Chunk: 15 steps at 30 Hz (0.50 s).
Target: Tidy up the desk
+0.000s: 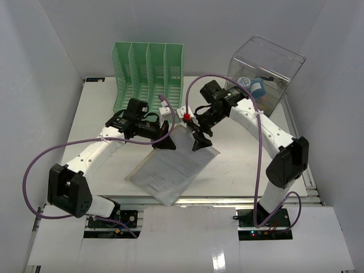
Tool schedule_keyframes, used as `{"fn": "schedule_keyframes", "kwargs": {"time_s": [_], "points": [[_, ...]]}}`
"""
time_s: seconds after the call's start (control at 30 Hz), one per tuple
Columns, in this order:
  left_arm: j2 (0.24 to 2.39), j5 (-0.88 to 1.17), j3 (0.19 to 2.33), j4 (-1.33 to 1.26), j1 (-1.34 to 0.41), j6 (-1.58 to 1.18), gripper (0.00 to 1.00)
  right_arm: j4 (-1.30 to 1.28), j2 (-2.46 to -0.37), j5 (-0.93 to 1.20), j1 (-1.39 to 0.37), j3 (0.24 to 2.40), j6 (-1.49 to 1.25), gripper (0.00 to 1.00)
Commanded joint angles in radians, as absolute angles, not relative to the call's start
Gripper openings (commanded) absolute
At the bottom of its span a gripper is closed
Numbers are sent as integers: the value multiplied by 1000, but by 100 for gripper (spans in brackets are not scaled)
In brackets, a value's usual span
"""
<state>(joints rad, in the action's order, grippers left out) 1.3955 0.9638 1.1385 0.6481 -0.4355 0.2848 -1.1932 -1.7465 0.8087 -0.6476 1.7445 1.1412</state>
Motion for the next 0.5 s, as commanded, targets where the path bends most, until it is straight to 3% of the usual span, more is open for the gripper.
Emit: {"fn": "schedule_keyframes", "kwargs": {"time_s": [0.0,0.07,0.3,0.47], "points": [[1299,928,1172,622,-412,238,0,-1087,-1618,808,-609,1726,1068,95],[1249,893,1166,576,-349,194,0,-988,-1578,873,-492,1712,980,90],[1175,815,1251,461,-186,12,0,-845,-1495,1107,-77,1660,802,90],[1182,596,1382,315,-173,-180,0,-748,-1380,1169,-17,1428,728,90]]}}
